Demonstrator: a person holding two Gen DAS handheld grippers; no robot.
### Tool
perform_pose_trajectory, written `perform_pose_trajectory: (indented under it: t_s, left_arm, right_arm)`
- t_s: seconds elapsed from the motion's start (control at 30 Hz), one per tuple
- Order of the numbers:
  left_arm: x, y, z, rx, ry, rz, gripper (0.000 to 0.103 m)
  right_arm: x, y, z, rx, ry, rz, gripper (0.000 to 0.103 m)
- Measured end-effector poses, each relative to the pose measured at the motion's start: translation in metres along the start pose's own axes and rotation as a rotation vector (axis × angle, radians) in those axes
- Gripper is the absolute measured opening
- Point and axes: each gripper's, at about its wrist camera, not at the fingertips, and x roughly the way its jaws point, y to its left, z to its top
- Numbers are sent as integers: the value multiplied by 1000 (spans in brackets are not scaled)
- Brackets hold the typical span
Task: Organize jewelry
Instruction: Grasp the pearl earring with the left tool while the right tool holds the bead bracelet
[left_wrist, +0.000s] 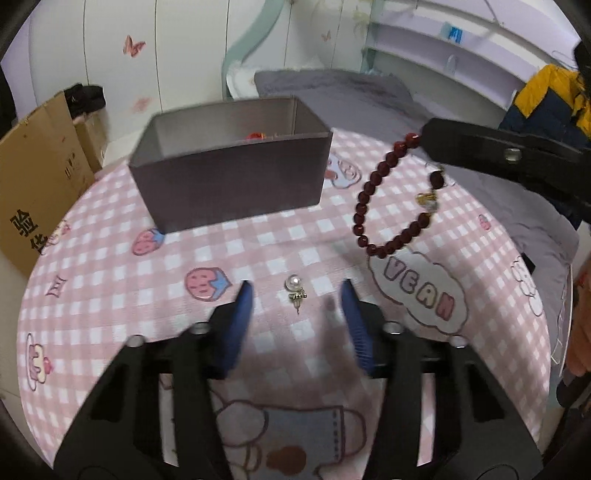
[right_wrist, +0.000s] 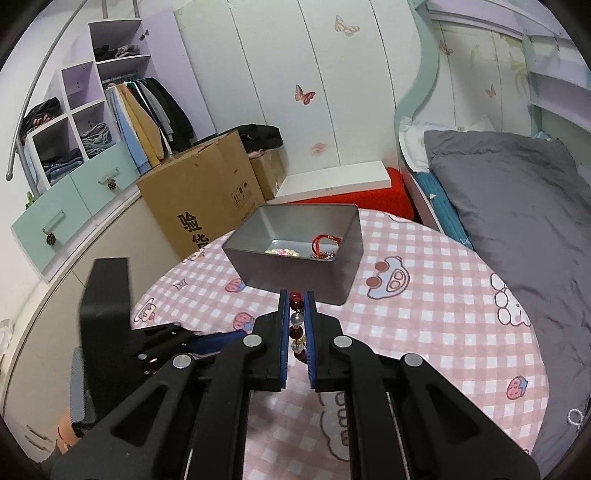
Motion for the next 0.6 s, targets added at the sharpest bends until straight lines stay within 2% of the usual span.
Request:
perform_pose_trajectory:
  t_s: [0.07,0.13,0.2,0.23,0.33,0.47,0.6]
  left_arm:
    - [8,-1,0,7,28,17,33]
    - [9,-4,-2,29,22,35,28]
    - [9,-6,-1,35,24,29,12]
    - [8,-6,0,30,26,24,9]
    - [7,-4,2,29,26,12,9]
    - [-3,-2,4,5,6,-45,8]
    - [-29,8,14,-43,-55,-122,8]
  right_arm:
    - [0,-3,-1,3,1,4,6]
    - [1,-6,0,5,3,8,6]
    - [0,-6,0,3,-1,7,6]
    - [0,-7,1,3,-2,8,6]
    - [-3,-8,4,-4,-11,13,6]
    - [-8,-7,12,-17,-29,15,6]
    - [-14,-2,25,-38,-57,20,6]
